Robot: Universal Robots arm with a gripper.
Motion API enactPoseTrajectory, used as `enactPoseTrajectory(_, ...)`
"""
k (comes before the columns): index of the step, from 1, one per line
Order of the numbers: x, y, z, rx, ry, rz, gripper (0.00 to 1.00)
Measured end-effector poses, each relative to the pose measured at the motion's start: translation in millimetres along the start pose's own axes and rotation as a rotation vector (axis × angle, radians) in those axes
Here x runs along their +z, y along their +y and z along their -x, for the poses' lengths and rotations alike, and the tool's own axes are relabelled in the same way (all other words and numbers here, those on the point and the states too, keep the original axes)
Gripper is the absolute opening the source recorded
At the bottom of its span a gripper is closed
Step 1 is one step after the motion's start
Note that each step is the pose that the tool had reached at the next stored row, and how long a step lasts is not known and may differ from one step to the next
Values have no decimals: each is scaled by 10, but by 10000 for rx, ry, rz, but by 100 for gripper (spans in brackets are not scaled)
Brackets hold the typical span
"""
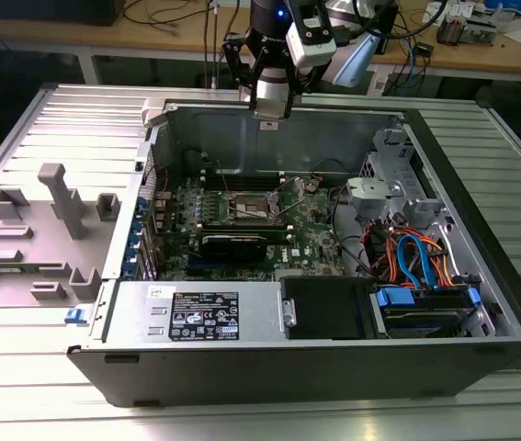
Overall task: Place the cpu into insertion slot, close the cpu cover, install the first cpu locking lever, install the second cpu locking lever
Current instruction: 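Place the cpu into insertion slot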
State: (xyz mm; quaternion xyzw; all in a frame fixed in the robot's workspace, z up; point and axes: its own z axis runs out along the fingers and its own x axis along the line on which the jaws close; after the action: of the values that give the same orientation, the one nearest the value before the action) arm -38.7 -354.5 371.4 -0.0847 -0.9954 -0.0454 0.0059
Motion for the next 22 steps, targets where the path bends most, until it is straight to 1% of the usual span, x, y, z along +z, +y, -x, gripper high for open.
enactPoseTrajectory(2, 0, -1, 0, 51, -5, 1, 54)
enactPoseTrajectory(5, 2, -2, 1, 297, -26, 4, 54)
enactPoseTrajectory(7, 6, -2, 1, 629, -55, 11, 54)
enactPoseTrajectory(22, 7, -4, 1, 711, -64, 15, 54)
